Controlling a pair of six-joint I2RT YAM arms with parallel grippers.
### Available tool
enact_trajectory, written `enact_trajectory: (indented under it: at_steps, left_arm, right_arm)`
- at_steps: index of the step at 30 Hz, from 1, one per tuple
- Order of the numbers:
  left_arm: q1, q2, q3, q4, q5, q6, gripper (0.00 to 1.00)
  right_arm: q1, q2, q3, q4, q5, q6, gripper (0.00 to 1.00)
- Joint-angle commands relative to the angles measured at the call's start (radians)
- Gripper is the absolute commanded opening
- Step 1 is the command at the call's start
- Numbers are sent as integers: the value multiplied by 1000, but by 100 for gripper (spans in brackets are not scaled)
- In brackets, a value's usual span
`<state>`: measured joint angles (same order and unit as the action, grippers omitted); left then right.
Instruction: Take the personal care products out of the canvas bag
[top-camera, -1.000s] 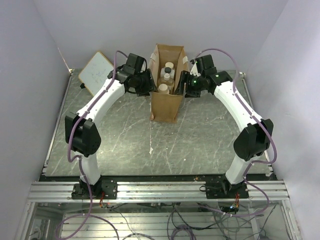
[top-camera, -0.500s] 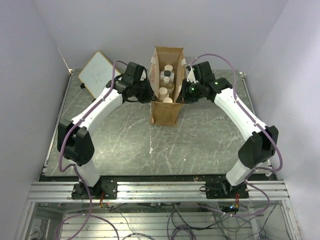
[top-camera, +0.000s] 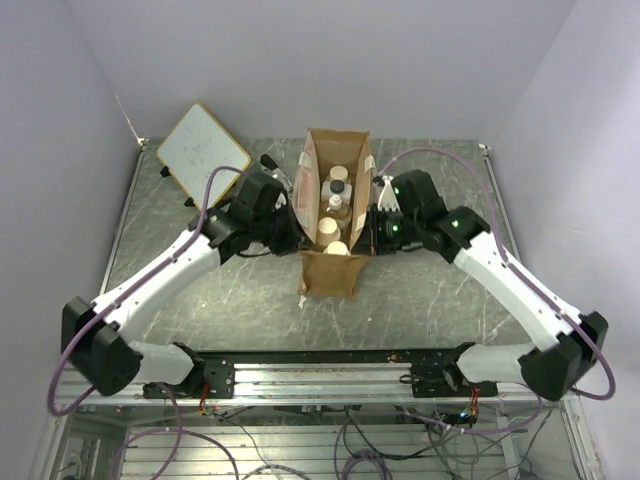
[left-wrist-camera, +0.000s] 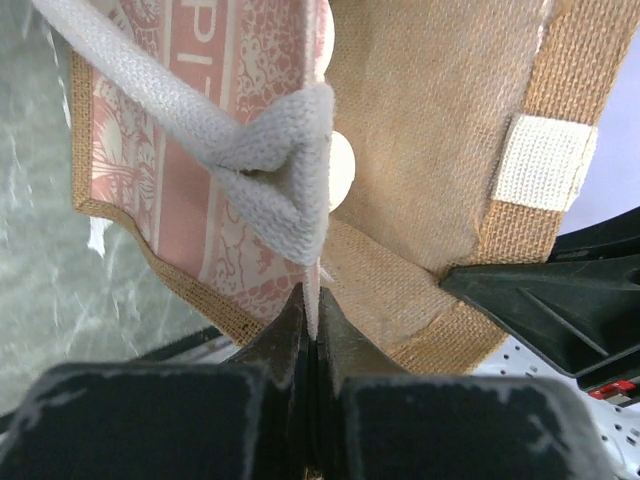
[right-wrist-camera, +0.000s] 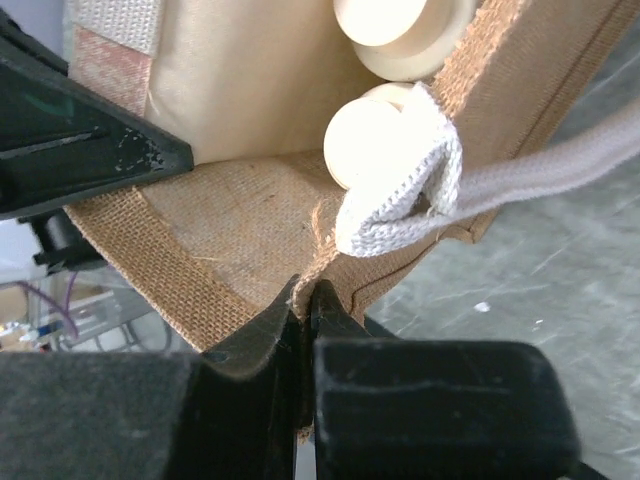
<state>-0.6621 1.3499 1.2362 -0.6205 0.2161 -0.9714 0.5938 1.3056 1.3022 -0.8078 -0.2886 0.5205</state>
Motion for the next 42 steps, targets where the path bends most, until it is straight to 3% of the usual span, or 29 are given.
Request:
enact_trajectory:
  at_steps: [1,9,17,21,28,35,42]
  left_arm:
    - [-58,-153,-101,42,55,-97,7]
    - [-134,-221,-232,29,44,-139,7]
    - [-163,-237,-347,2,4,-133,7]
    - [-163,-256,-383,0,-21,-138,7]
    - [-163,-236,-383,-17,-32,-108,7]
    - [-163,-195,-360,-17,-5,-77,7]
    - [-163,-168,-325,-21,1,-63,7]
  right_arm:
    - [74,-149,-120,54,-62,107,0]
    - [98,-289,-340,56,11,180,1]
    - [98,-298,-522,43,47,184,4]
    - [98,-278,-522,36,72,158,10]
    - [97,-179,-312,-116,224,41,27]
    - [98,-93,16,-261,352,-64,44]
    - [98,85,288,-278,382,-161,57]
